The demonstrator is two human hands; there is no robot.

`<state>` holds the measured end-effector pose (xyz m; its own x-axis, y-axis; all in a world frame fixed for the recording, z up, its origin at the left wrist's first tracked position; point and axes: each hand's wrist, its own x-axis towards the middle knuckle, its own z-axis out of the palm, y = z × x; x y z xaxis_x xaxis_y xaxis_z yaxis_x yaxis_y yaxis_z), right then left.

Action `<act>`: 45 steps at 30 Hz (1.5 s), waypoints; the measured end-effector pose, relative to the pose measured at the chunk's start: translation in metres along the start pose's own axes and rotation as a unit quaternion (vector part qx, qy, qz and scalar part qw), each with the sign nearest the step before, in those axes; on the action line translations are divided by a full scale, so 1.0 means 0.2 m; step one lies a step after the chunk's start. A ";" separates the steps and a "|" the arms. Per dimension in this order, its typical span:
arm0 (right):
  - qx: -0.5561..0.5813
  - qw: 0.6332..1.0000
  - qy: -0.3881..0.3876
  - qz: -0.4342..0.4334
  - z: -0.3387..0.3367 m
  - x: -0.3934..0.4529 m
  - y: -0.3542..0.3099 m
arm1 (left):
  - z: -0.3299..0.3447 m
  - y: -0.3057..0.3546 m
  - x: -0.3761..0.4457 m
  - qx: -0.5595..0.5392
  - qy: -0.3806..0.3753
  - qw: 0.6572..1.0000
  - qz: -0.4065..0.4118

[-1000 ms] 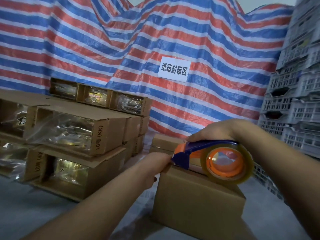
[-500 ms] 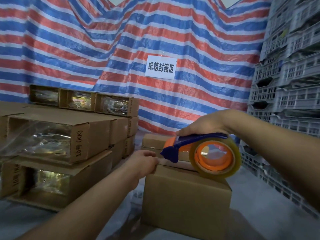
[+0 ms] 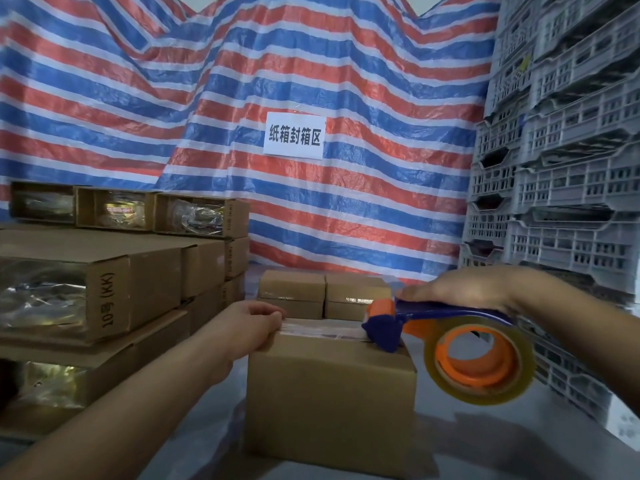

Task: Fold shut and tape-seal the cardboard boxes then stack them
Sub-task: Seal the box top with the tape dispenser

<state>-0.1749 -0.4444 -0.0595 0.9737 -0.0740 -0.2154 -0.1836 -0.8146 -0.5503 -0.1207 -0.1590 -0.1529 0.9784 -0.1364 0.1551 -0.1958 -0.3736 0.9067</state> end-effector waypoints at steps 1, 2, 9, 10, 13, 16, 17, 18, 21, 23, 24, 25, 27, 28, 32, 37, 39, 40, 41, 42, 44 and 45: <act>0.004 1.000 0.000 0.009 0.00 0.01 0.01 | 0.00 0.02 0.00 0.055 0.004 0.998 0.019; -0.001 1.000 0.002 0.010 0.01 0.01 0.02 | 0.02 0.05 0.00 0.129 0.020 0.990 0.051; 0.073 0.997 -0.028 -0.026 0.01 0.04 0.05 | 0.27 0.16 -0.13 0.381 -0.092 0.882 0.261; 0.083 0.995 -0.041 -0.029 0.02 0.04 0.06 | 0.29 0.15 -0.13 0.423 -0.106 0.861 0.260; 0.103 0.992 -0.061 -0.027 0.02 0.05 0.09 | 0.29 0.13 -0.13 0.469 -0.109 0.839 0.255; 0.068 0.997 -0.034 -0.026 -0.03 0.04 0.12 | 0.29 0.13 -0.13 0.479 -0.103 0.831 0.262; 0.054 0.998 -0.021 -0.031 -0.05 0.02 0.14 | 0.29 0.12 -0.13 0.482 -0.103 0.829 0.263; 0.049 0.998 -0.013 -0.040 -0.08 0.01 0.17 | 0.29 0.12 -0.13 0.483 -0.103 0.829 0.262; 0.096 0.994 -0.014 -0.056 -0.13 -0.02 0.29 | 0.28 0.11 -0.12 0.477 -0.106 0.835 0.254; 0.109 0.993 -0.020 -0.045 -0.12 -0.02 0.36 | 0.29 0.11 -0.12 0.476 -0.105 0.836 0.254; 0.105 0.993 -0.023 -0.048 -0.09 -0.01 0.38 | 0.29 0.11 -0.11 0.476 -0.107 0.836 0.252; 0.098 0.993 -0.027 -0.057 -0.06 -0.01 0.39 | 0.29 0.12 -0.11 0.474 -0.113 0.838 0.246; 0.086 0.992 -0.033 -0.083 0.00 0.00 0.40 | 0.27 0.14 -0.12 0.464 -0.130 0.846 0.228; 0.090 0.991 -0.038 -0.097 0.01 0.00 0.40 | 0.26 0.16 -0.13 0.457 -0.135 0.852 0.218; 0.116 0.984 -0.059 -0.119 0.03 -0.01 0.39 | 0.32 0.28 -0.19 0.472 -0.137 0.836 0.246; 0.122 0.984 -0.053 -0.115 0.04 -0.01 0.41 | 0.49 0.34 -0.24 0.480 -0.191 0.810 0.279; 0.140 0.982 -0.042 -0.117 0.03 -0.02 0.45 | 0.49 0.32 -0.22 0.486 -0.183 0.807 0.281; 0.164 0.980 -0.036 -0.108 0.01 -0.02 0.48 | 0.49 0.31 -0.22 0.491 -0.180 0.805 0.280; 0.188 0.977 -0.030 -0.096 0.00 -0.03 0.50 | 0.49 0.31 -0.22 0.495 -0.178 0.802 0.282; 0.197 0.976 -0.034 -0.089 -0.03 -0.06 0.53 | 0.49 0.30 -0.22 0.496 -0.174 0.801 0.286; 0.185 0.977 -0.051 -0.093 -0.08 -0.13 0.55 | 0.49 0.30 -0.22 0.494 -0.166 0.802 0.293; 0.164 0.981 -0.050 -0.090 -0.10 -0.17 0.55 | 0.50 0.29 -0.23 0.491 -0.165 0.803 0.295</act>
<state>-0.2260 -0.5425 -0.0973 0.9795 0.1242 -0.1588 -0.0584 -0.5793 -0.8130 -0.1836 -0.2660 -0.1456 0.6573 -0.7308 0.1839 -0.7349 -0.6757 -0.0586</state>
